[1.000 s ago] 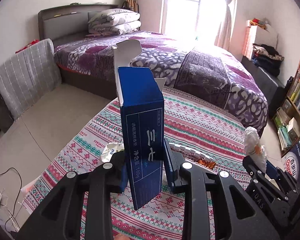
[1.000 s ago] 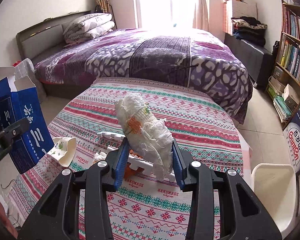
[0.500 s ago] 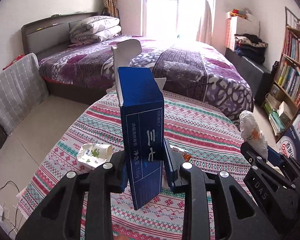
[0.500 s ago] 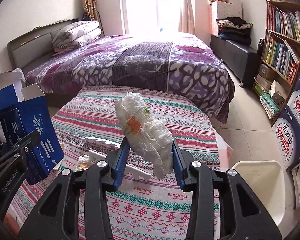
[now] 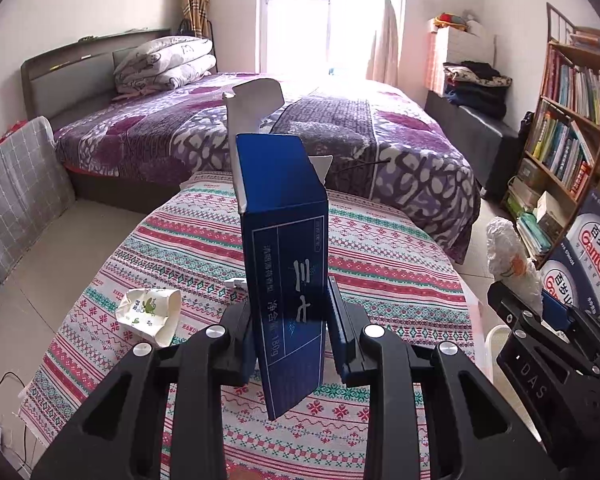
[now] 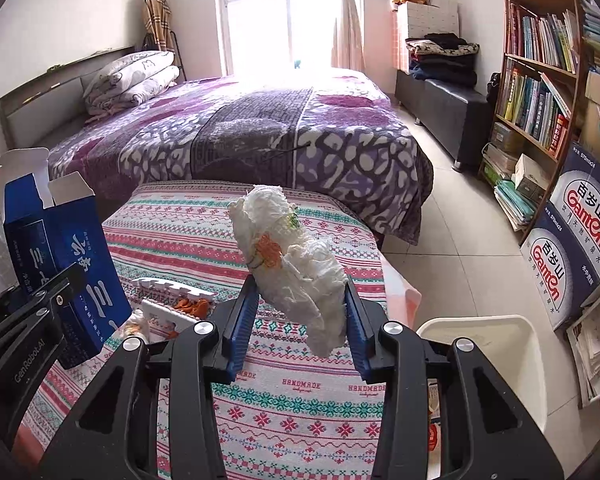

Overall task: Collect trash
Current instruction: 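Carry both items to the bin and open the right tool to drop the tissue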

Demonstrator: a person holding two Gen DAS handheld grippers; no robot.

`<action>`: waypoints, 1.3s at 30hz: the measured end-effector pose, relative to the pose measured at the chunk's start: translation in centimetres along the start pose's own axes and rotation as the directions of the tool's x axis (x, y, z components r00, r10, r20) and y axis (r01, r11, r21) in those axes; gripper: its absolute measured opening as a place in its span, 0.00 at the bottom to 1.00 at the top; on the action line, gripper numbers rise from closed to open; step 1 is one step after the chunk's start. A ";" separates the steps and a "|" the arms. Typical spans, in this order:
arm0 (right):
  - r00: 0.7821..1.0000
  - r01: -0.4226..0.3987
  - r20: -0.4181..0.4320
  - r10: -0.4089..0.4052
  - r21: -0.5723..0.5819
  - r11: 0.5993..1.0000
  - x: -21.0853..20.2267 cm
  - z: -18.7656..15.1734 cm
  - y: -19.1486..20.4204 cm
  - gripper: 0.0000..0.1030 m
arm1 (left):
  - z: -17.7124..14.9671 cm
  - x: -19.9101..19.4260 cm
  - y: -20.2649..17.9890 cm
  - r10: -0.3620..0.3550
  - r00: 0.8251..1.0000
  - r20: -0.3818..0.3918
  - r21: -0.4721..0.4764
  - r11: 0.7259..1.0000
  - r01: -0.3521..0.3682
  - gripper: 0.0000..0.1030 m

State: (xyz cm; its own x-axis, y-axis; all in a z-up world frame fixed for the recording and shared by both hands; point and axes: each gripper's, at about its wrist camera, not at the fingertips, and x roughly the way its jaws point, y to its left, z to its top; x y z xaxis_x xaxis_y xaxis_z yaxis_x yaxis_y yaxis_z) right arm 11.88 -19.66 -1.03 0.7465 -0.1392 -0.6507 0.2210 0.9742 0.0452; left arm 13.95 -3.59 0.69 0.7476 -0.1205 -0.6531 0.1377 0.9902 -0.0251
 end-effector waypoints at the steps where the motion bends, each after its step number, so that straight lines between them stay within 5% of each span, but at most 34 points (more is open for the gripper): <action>1: 1.000 0.004 0.000 -0.004 0.004 1.000 0.0 0.0 -0.3 0.38 | 0.0 0.0 -0.3 -0.005 1.000 -0.001 0.004 1.000 0.005 0.29; 15: 0.993 0.113 -0.038 -0.111 0.066 0.991 -0.5 -0.6 -5.9 0.38 | -0.8 0.2 -4.5 -0.064 0.998 -0.014 0.056 0.996 0.065 0.29; 29: 0.955 0.273 -0.175 -0.238 0.209 0.939 -0.2 -2.8 -14.2 0.41 | -2.3 0.4 -9.9 -0.145 0.988 -0.047 0.130 0.980 0.150 0.29; 34: 0.940 0.326 -0.192 -0.283 0.260 0.909 -0.8 -3.5 -16.9 0.66 | -3.0 0.4 -12.1 -0.170 0.984 -0.058 0.172 0.969 0.178 0.29; 39: 0.928 0.365 -0.193 -0.320 0.289 0.885 -1.6 -3.8 -18.8 0.74 | -3.8 0.4 -13.9 -0.202 0.976 -0.079 0.201 0.956 0.214 0.29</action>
State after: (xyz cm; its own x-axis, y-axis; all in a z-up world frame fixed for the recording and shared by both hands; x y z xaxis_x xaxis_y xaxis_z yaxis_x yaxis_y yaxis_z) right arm 4.15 -37.12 -3.77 0.5006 -0.4064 -0.7644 0.6499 0.7598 0.0216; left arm 9.85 -17.16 -2.10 0.6510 -0.3117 -0.6921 0.4221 0.9065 -0.0112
